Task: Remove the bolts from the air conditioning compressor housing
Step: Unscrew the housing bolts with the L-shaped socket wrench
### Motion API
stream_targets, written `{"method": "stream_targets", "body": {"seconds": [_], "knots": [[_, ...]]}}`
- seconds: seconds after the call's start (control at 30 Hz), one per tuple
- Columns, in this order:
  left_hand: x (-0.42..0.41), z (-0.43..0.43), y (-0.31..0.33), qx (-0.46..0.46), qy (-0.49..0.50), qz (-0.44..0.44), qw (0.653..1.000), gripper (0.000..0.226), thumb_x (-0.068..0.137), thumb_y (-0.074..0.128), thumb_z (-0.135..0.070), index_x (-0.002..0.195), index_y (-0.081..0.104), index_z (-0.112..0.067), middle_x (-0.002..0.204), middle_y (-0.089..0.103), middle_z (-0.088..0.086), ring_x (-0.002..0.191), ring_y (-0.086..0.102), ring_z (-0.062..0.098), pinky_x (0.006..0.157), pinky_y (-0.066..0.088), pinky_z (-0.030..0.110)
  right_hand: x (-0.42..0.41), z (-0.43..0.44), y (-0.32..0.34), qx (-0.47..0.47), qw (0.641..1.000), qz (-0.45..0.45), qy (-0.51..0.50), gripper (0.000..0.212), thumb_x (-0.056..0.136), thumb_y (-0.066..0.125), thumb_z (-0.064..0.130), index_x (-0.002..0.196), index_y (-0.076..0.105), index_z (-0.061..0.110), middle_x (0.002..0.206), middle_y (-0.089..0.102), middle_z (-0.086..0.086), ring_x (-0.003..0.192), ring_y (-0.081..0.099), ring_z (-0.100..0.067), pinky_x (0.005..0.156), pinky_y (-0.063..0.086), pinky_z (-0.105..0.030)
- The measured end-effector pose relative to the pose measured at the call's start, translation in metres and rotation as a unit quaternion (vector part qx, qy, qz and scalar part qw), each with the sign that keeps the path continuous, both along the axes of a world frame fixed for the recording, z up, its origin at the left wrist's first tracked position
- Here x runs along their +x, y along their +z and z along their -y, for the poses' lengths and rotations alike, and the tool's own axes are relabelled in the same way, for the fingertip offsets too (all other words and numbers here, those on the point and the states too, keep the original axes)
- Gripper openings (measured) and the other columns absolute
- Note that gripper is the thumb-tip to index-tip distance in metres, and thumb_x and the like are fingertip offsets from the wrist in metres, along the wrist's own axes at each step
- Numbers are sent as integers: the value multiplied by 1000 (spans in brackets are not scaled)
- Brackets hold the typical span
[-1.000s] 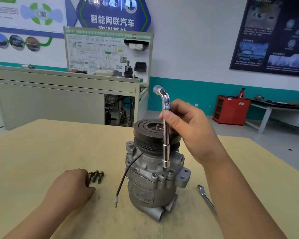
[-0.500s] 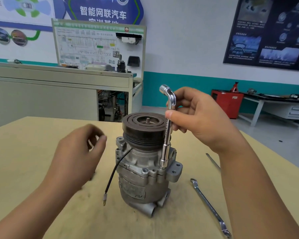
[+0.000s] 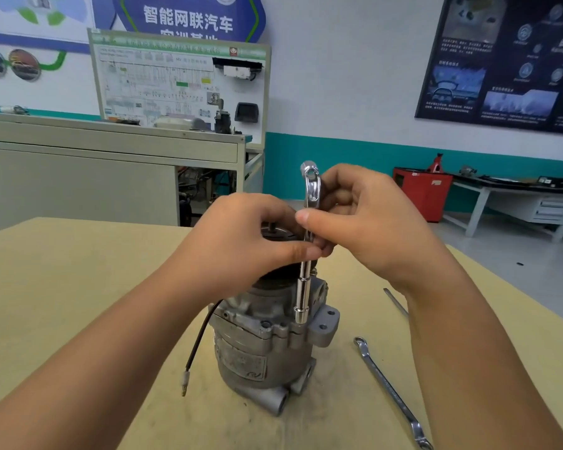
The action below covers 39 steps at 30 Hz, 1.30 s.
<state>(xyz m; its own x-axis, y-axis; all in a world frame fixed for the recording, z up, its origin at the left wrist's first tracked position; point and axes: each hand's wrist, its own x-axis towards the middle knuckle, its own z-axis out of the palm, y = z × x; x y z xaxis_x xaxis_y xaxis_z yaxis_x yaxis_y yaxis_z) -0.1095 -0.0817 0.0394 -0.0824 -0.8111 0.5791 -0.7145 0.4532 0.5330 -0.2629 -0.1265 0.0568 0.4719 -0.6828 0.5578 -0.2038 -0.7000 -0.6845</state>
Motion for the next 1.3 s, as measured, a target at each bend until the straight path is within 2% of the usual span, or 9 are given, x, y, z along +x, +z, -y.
{"method": "stream_targets", "body": {"seconds": [0.13, 0.23, 0.3, 0.47, 0.57, 0.67, 0.83, 1.07, 1.3], "knots": [[1, 2, -4, 7, -1, -29, 1000, 13, 65, 76, -44, 74, 69, -41, 77, 67, -25, 76, 61, -6, 63, 45, 10, 5, -4, 1, -26, 995, 3, -93, 18, 76, 71, 34, 76, 57, 23, 67, 64, -1, 66, 64, -20, 68, 56, -46], [0, 3, -7, 11, -12, -51, 999, 11, 66, 76, -40, 73, 69, -38, 75, 68, -23, 72, 63, -5, 61, 44, 8, 16, -6, -1, -54, 980, 55, -183, 36, 74, 64, 58, 76, 53, 23, 61, 61, -1, 59, 61, -13, 58, 52, -29], [-1, 2, -7, 9, -16, -66, 998, 9, 65, 74, -38, 72, 70, -33, 72, 69, -18, 67, 63, -4, 58, 42, 7, 24, -9, -3, -94, 968, 60, -223, 32, 80, 61, 55, 72, 51, 25, 53, 52, 4, 47, 49, -3, 46, 36, -12], [-2, 2, -9, 4, -11, -67, 998, 13, 65, 75, -38, 75, 70, -29, 71, 67, -20, 70, 62, -6, 60, 43, 10, 32, -11, -2, 27, 977, 137, -162, 28, 90, 60, 34, 69, 64, 17, 58, 64, 7, 56, 59, -3, 57, 46, -17], [-4, -1, -14, -27, 23, -5, 999, 19, 63, 76, -45, 75, 62, -39, 80, 66, -23, 82, 56, -13, 81, 42, 16, 31, -13, 0, 129, 966, 204, -89, 36, 94, 56, 21, 60, 62, 13, 52, 62, 5, 57, 61, -10, 66, 55, -33], [-6, -2, -26, -81, 77, 68, 991, 45, 58, 71, -56, 97, 65, -34, 118, 59, -19, 117, 46, 1, 108, 28, 44, 33, -15, 0, 131, 964, 214, -86, 40, 96, 54, 19, 57, 60, 11, 47, 57, 6, 54, 59, -10, 66, 56, -33], [-1, 1, -38, -120, 112, -24, 986, 75, 47, 62, -71, 102, 49, -22, 134, 38, -6, 129, 29, 10, 104, 24, 24, 40, -17, -2, 160, 956, 233, -79, 38, 99, 48, 23, 64, 58, 11, 42, 49, 8, 46, 50, -7, 61, 48, -32], [5, 14, -60, -55, 61, -193, 978, 104, 44, 74, -74, 132, 31, -38, 130, 46, -15, 120, 47, 3, 97, 41, 20, 53, -16, 5, 201, 951, 218, -91, 48, 102, 34, 34, 58, 43, 17, 33, 34, 11, 36, 30, -6, 49, 25, -28], [6, 18, -75, -70, 46, -206, 975, 77, 43, 67, -76, 106, 28, -58, 112, 49, -26, 102, 53, -10, 76, 43, 6, 48, -15, 12, 271, 948, 166, 12, 51, 100, 27, 48, 61, 34, 18, 37, 26, 10, 32, 20, -6, 34, 17, -18]]}}
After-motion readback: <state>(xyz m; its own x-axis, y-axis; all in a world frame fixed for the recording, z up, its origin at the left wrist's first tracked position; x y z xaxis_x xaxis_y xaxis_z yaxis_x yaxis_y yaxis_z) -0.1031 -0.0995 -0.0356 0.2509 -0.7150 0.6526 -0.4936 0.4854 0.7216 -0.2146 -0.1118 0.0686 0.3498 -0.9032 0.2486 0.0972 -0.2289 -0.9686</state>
